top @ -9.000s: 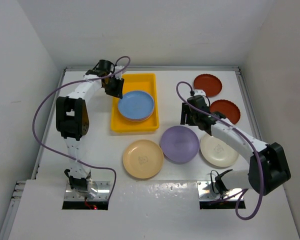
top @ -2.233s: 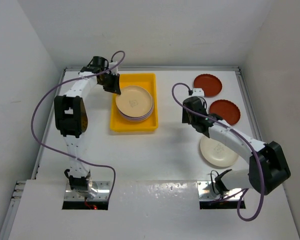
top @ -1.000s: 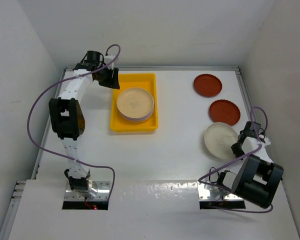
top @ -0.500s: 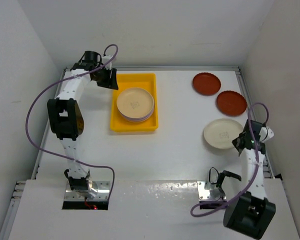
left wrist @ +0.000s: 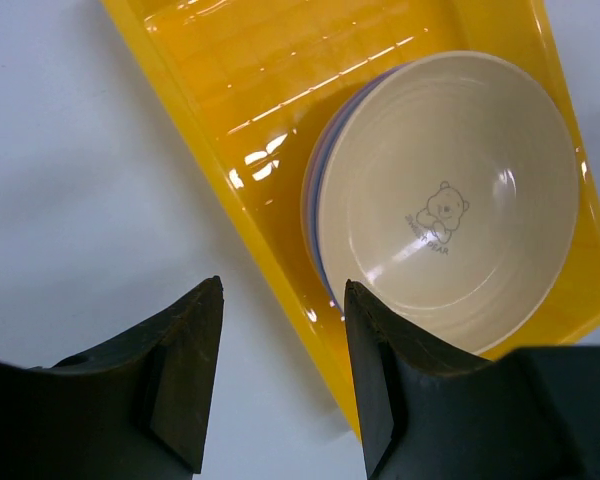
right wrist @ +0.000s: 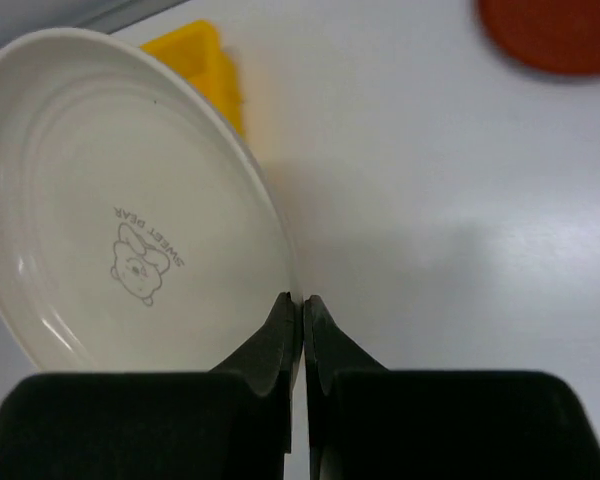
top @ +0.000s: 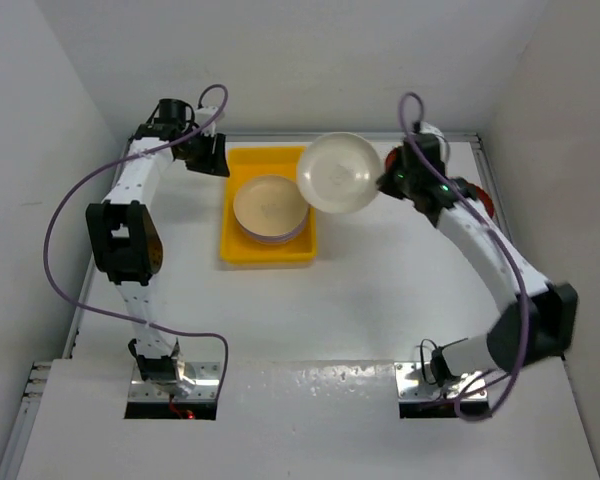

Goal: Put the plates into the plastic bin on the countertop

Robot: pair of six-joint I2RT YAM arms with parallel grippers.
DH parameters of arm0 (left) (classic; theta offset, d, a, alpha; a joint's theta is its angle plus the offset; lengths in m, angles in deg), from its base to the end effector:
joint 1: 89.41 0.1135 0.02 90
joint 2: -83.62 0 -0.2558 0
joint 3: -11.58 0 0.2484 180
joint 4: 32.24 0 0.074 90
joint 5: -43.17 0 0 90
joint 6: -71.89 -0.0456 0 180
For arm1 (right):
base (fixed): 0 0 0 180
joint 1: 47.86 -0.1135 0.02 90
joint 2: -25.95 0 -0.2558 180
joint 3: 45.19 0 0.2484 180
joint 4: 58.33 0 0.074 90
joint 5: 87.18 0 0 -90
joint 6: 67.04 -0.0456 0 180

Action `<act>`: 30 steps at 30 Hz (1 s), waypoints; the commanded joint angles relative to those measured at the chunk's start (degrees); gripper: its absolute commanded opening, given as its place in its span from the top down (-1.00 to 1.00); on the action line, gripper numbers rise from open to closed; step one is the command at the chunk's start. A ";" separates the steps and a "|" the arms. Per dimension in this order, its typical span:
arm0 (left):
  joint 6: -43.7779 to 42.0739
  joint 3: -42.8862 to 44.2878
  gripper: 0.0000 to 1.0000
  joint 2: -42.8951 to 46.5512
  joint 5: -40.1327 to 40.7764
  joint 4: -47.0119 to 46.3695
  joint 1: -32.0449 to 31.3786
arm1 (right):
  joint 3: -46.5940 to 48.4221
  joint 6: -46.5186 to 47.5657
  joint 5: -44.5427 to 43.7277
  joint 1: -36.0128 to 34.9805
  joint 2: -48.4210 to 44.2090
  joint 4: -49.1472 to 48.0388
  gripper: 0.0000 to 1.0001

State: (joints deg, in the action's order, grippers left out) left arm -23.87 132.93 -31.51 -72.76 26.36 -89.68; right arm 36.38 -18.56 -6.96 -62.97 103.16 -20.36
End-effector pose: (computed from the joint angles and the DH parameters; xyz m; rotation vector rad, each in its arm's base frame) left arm 0.4457 -0.0220 0.2809 0.3168 2.4064 -0.5170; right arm 0.3014 0.0734 0.3160 0.5929 2.0910 0.3885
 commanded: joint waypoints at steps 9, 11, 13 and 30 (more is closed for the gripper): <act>-1.10 -3.49 -0.09 6.50 2.20 0.38 7.83 | 43.49 7.68 4.68 -14.06 43.78 5.10 1.00; -1.10 -4.01 -0.09 6.50 2.20 0.38 8.35 | 43.94 8.20 5.30 -14.42 46.00 3.79 1.00; -1.10 -4.01 -0.09 6.50 2.20 0.38 8.36 | 44.64 8.64 5.74 -14.59 47.42 3.87 1.00; -1.10 -3.49 -0.09 5.44 1.68 0.38 8.36 | 40.51 14.62 0.57 -17.14 46.99 7.21 -0.01</act>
State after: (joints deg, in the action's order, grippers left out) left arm -24.75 128.95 -27.89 -70.51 26.67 -81.18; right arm 75.40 -7.63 -3.40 -78.51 153.71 -13.65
